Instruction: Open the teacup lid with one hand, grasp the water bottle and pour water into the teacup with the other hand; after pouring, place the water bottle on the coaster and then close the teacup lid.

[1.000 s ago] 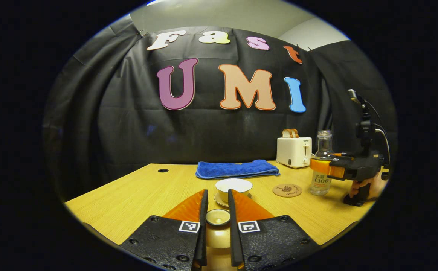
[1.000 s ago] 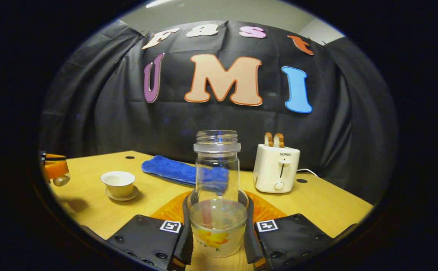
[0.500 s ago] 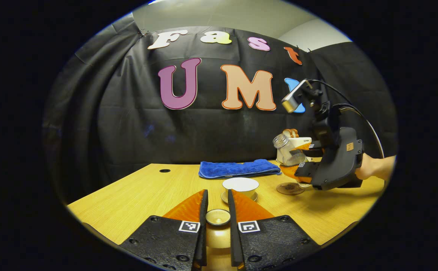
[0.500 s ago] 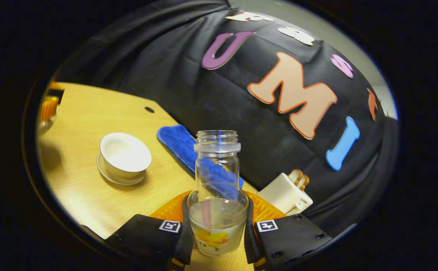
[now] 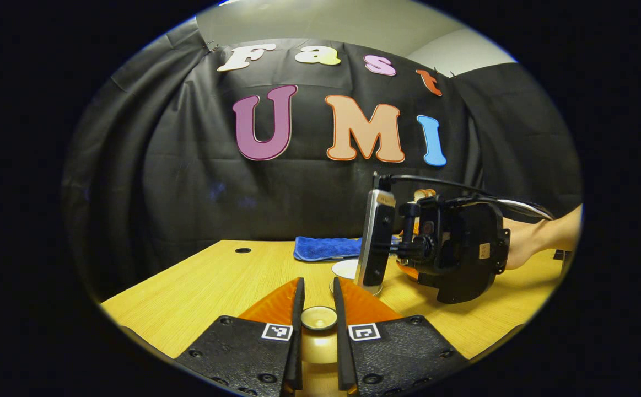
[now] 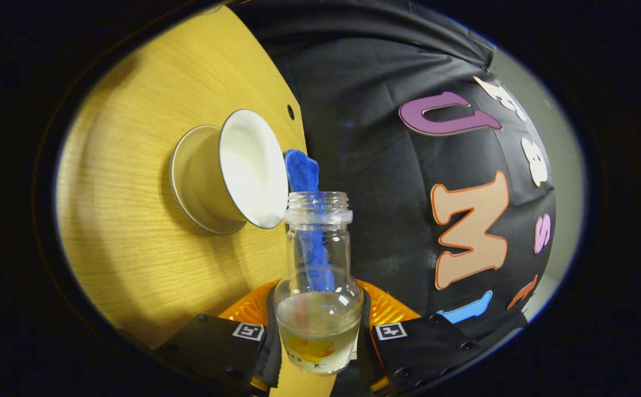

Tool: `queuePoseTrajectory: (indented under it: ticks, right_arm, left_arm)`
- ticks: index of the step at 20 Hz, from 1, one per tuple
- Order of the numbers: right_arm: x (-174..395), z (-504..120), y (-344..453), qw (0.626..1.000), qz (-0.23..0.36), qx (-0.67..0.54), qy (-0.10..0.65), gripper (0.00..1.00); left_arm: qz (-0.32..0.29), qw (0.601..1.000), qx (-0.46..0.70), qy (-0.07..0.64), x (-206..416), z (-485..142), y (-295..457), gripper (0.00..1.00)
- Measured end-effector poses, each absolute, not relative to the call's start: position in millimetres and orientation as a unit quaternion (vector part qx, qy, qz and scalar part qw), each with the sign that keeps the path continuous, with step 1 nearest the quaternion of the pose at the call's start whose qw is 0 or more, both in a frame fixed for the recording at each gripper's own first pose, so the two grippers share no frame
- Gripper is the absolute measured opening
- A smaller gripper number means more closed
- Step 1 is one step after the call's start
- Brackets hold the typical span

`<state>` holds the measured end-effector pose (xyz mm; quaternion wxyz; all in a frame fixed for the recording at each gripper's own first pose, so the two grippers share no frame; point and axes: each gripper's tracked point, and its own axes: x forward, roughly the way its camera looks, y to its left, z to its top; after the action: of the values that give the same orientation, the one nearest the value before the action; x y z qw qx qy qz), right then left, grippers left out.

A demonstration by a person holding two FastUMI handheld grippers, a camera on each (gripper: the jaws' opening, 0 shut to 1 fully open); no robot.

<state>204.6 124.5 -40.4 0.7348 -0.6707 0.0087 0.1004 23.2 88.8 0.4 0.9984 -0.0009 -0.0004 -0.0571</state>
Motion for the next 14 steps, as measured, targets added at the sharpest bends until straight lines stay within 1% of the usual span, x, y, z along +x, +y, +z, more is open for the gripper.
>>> queuePoseTrajectory:
  ticks: [4,14]
  right_arm:
    - [208.3,-37.0,127.3,0.698,0.105,-0.709,0.0,0.58]
    - [208.7,-21.9,137.8,0.625,0.107,-0.773,-0.031,0.57]
  left_arm:
    - [-0.056,0.998,-0.002,0.001,24.6,0.2,89.0,0.22]
    - [-0.057,0.998,-0.003,0.001,23.8,0.2,90.3,0.22]
